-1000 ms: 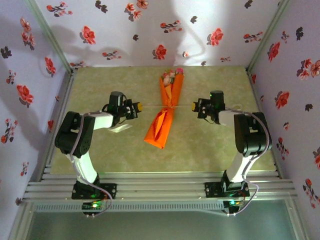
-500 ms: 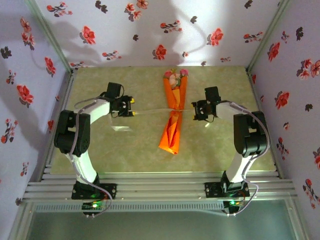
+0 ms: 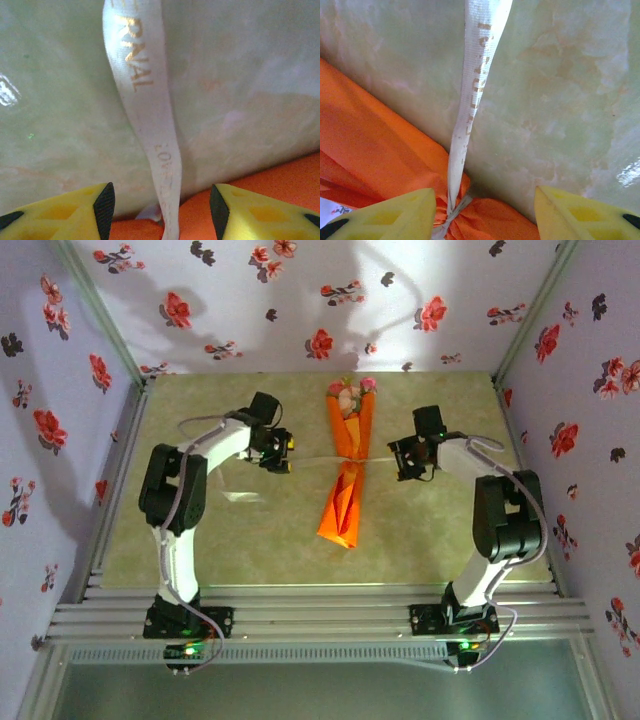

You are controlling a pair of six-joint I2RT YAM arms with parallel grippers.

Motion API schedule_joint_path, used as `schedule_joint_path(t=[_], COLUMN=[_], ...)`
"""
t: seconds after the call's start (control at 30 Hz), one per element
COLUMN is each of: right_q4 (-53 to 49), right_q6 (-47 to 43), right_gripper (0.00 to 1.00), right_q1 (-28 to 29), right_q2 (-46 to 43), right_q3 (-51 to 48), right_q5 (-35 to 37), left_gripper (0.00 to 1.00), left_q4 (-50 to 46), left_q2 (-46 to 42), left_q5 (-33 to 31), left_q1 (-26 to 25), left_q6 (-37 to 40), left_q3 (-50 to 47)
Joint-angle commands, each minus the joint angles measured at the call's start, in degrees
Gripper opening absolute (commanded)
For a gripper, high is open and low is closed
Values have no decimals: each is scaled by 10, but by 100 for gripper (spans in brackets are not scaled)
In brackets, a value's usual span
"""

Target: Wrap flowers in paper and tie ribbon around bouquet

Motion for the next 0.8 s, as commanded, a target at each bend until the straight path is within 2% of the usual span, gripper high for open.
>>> schedule_joint_path(t=[0.0, 0.2, 0.5, 0.57, 0.73, 0.77], right_q4=[-34, -46, -70, -73, -76, -76], right_q6=[-32, -58, -89, -93, -98, -100], right_gripper=[55, 55, 54, 54, 53, 52], right_q1=[-6, -21, -33, -33, -32, -33], right_q2=[-30, -56, -75, -78, -83, -85], right_q3=[3, -7, -1, -2, -5, -4], right_q5=[27, 26, 34, 36, 38, 38], left_gripper=[54, 55, 52, 44, 4, 0], left_q4=[-111, -127, -98, -86, -64, -56], left_q2=[33, 52, 110, 116, 120, 112], left_q5=[-35, -58, -38, -38, -26, -25], left_q1=[1, 9, 7, 6, 6, 6], left_q6=[6, 4, -13, -18, -21, -24], left_q3=[46, 58, 93, 98, 103, 96])
